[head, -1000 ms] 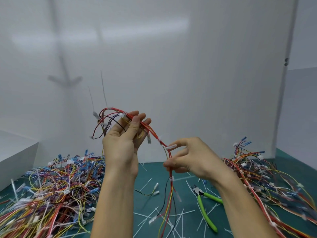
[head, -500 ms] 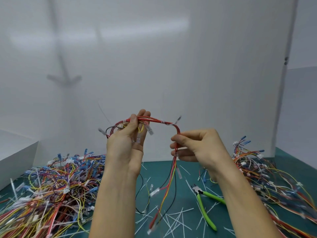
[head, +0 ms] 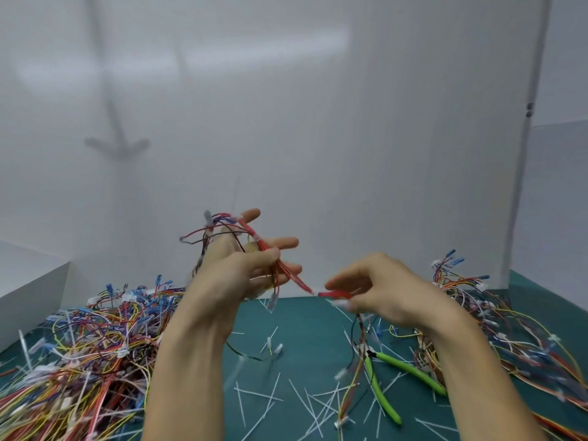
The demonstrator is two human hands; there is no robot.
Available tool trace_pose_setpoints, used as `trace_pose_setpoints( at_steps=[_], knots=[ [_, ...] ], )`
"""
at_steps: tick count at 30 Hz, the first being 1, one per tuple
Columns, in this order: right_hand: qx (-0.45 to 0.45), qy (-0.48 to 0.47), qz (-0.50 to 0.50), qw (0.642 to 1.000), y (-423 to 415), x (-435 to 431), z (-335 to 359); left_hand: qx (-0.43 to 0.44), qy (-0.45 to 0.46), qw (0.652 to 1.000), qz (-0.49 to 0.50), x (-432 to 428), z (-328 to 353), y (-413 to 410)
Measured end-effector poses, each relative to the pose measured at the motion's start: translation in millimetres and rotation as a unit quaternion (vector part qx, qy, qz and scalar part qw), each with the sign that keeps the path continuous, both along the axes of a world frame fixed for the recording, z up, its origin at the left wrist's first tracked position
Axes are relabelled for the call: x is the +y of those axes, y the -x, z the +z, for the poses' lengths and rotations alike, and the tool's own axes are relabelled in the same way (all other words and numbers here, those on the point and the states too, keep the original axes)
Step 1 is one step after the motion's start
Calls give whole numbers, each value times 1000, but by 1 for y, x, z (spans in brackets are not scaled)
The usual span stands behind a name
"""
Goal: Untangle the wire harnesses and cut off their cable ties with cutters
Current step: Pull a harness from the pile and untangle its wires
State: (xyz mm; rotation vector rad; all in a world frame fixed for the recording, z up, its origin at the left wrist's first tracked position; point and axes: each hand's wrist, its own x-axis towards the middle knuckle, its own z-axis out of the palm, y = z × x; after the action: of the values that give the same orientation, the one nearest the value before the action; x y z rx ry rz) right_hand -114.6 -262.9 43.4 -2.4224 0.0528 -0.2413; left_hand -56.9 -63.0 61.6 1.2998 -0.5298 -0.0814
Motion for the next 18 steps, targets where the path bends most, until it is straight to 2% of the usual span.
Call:
trace_pose_setpoints(
  at_steps=[2, 6, 8, 10, 12, 15, 18],
  knots=[
    [12, 42, -10, 999, -1, 4, 0, -37, -65, 997, -1, -2, -3, 1],
    [3, 107, -6, 994, -2, 15, 0, -96, -128, 987, -14, -7, -4, 3],
    [-29, 109, -11, 994, -1, 16, 2, -132, -178, 975, -19, -9, -4, 2],
    [-108, 17, -25, 994, -3, 17, 6, -173, -246, 954, -13, -12, -6, -1],
    [-171, -174, -19, 970, -5, 20, 9, -210, -311, 927, -5, -17, -10, -4],
    [-141, -410, 28, 901, -4, 25, 13, -248, -386, 888, -18, -24, -16, -5],
    [-116, -493, 6, 862, -6, 24, 10, -261, -443, 857, -41, -30, -22, -6]
  ],
)
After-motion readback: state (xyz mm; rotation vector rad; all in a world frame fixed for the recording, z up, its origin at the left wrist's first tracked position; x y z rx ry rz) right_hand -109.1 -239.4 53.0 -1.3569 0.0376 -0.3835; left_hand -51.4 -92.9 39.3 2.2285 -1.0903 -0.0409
